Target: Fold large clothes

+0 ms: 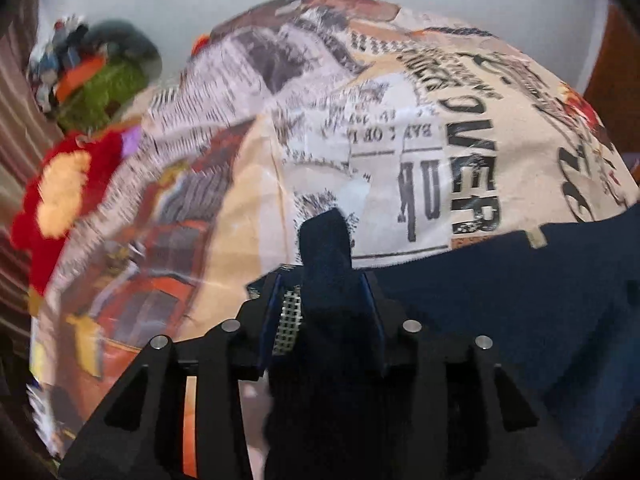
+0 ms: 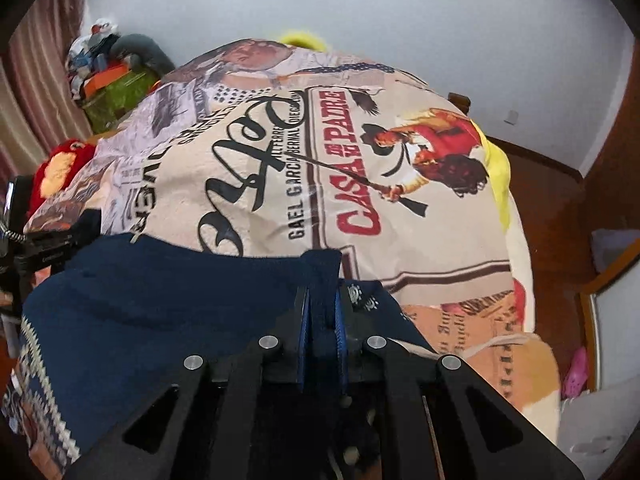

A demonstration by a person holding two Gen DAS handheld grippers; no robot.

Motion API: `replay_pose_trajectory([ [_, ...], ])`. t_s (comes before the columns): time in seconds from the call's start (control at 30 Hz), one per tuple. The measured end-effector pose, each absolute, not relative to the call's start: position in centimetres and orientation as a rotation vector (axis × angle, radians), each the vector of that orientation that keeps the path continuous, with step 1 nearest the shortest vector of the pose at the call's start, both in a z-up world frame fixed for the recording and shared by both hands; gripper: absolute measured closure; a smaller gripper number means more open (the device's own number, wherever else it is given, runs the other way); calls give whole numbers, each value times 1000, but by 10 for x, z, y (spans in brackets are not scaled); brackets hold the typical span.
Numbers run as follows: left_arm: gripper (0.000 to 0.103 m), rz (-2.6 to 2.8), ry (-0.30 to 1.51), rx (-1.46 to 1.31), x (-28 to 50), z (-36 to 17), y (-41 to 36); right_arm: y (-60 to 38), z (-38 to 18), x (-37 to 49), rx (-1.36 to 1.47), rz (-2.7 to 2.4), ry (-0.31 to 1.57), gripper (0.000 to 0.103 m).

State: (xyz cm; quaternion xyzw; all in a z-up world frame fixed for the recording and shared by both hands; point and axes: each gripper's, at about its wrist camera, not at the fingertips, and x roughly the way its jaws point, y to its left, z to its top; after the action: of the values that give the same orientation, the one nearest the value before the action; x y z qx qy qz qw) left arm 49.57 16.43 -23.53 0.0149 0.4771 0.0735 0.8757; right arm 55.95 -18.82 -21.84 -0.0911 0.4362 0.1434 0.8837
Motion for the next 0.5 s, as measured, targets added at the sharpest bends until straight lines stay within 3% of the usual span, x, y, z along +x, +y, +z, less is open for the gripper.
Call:
replay_pose_trajectory([
  [0.13,58,152,948,91,477,-203,164,-184,-190,543,-248,267,852,95],
  [0.3,43,117,872,41,449,-161,168,-167,-150,513,-193,344,782,95],
  [0.43,37,48,847,-15,424,-145,159,-144,-131,487,-145,414,732,87],
  [0.47,34,33,850,-28,423,-145,157,-137,-128,478,-127,434,719,75],
  [0.5,30,11,859,-49,419,-146,154,-130,-126,469,-105,459,706,50],
])
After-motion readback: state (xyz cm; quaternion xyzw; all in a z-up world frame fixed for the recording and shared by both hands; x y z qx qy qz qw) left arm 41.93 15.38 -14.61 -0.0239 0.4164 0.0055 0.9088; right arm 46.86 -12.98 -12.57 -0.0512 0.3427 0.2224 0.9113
